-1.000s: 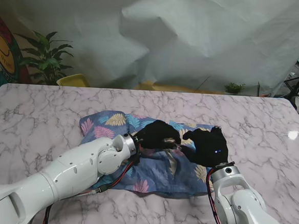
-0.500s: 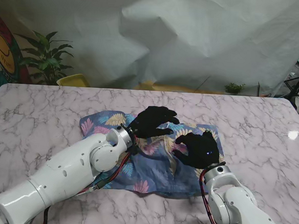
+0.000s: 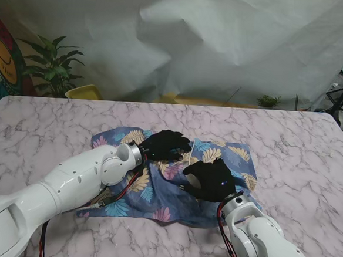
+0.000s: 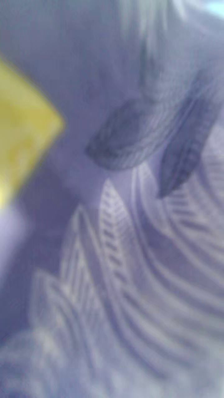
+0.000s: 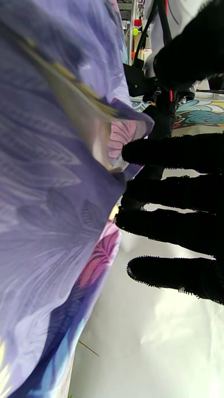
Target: Put a pillowcase on a pillow
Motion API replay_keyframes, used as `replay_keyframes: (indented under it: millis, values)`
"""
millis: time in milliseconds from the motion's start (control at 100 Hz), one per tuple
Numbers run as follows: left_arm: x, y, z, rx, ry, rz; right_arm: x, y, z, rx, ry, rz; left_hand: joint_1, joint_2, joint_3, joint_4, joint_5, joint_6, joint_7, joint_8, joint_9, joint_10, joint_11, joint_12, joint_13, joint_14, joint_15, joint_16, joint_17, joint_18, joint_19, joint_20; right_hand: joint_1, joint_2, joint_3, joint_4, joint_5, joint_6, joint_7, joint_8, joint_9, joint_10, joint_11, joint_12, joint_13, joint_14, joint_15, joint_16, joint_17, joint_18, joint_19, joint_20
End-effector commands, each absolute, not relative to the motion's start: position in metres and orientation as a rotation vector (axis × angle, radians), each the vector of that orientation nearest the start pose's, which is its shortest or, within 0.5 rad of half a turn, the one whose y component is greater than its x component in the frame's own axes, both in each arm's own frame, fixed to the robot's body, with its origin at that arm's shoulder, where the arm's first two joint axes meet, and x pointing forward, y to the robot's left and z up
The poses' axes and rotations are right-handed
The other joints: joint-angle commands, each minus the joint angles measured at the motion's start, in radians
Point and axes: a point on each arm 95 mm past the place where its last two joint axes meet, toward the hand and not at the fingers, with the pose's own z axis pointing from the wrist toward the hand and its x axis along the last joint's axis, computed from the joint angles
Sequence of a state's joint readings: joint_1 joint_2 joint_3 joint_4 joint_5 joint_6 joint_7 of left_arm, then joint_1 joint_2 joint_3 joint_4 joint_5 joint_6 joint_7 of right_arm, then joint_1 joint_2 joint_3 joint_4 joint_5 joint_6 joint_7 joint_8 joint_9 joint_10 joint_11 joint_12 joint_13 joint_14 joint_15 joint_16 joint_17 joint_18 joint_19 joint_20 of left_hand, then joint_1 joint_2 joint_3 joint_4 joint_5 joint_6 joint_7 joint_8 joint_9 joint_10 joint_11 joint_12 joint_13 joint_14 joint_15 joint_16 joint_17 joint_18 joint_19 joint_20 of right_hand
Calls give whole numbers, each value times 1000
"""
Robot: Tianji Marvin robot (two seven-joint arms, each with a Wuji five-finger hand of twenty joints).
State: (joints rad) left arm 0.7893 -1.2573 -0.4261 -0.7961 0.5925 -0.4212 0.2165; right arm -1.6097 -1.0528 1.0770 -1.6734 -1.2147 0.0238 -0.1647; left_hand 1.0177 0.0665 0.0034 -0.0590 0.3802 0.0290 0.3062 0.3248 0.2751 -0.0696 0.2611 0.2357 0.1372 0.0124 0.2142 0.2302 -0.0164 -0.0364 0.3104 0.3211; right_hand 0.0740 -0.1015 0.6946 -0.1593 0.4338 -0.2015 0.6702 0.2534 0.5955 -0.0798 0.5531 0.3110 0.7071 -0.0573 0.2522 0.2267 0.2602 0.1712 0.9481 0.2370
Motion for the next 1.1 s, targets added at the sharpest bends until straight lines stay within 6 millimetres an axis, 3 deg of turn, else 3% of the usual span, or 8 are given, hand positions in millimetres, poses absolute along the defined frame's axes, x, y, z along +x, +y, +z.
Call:
replay_keyframes:
  millis: [0,370,430,660,830,930,1000,1090]
  values:
    - [521,-119,-343,-947,1968,-1814,359,41,-334,877,1607,1458,25,38,-29,27,-33,1,-12,-10,-27,-27,-7,-10,-19,-34,3,-12,-1,-30,-21,-6,1,9,2,29,12,-1,8,-3,10,-9,-9,-2,-14,0,-1,-13,-16,-3,-12,2]
    - [515,-120,-351,-916,2016,-1777,350,38,-339,880,1630,1438,5,21,-24,30,-4,11,29,11,-13,18,10,0,-7,-1,55,13,1,5,43,15,1,-57,96,24,45,-10,15,0,44,-14,-9,-3,8,-10,5,-8,-8,-10,-4,6]
    - [514,-119,-348,-923,1985,-1785,351,40,-347,891,1647,1442,8,20,-24,30,1,12,44,19,-7,60,14,3,0,13,67,29,-3,10,71,21,1,-61,101,23,46,-11,16,1,45,-15,-7,-2,10,-12,7,-7,-7,-12,-2,7]
    - [506,-114,-334,-951,1783,-1887,357,44,-374,959,1725,1444,48,-29,-21,19,61,11,125,80,91,78,59,45,81,53,105,91,-5,36,215,43,-3,-55,114,22,45,-10,21,4,40,-16,-1,2,11,-17,11,-4,-6,-16,2,9]
    - [496,-112,-323,-971,1623,-1996,361,41,-381,991,1745,1423,57,-39,-23,18,63,14,149,86,110,87,62,61,106,67,108,111,-16,52,293,47,-1,-56,120,22,46,-9,25,7,40,-14,2,3,10,-17,15,-3,-7,-17,3,11]
    - [487,-114,-321,-952,1653,-2071,362,39,-378,1000,1732,1420,-55,-6,-25,38,-20,29,77,38,12,88,31,55,53,64,67,109,-18,62,207,-12,0,-57,123,22,50,-10,27,7,45,-15,5,4,11,-17,17,-2,-7,-17,4,11]
    - [481,-116,-324,-946,1732,-2109,363,39,-372,997,1704,1430,-160,-64,-27,36,-90,34,7,8,-69,100,-5,37,-16,69,38,103,-24,67,108,-34,0,-56,124,22,53,-10,28,8,50,-15,5,4,13,-17,18,-2,-6,-17,4,11]
    - [475,-116,-329,-943,1850,-2111,364,39,-364,993,1666,1447,-275,-146,-28,27,-159,53,-82,-20,-112,124,-136,-13,-60,80,-52,64,-32,75,-25,-21,2,-56,125,21,57,-11,27,8,54,-15,4,3,14,-17,18,-2,-5,-16,5,12]
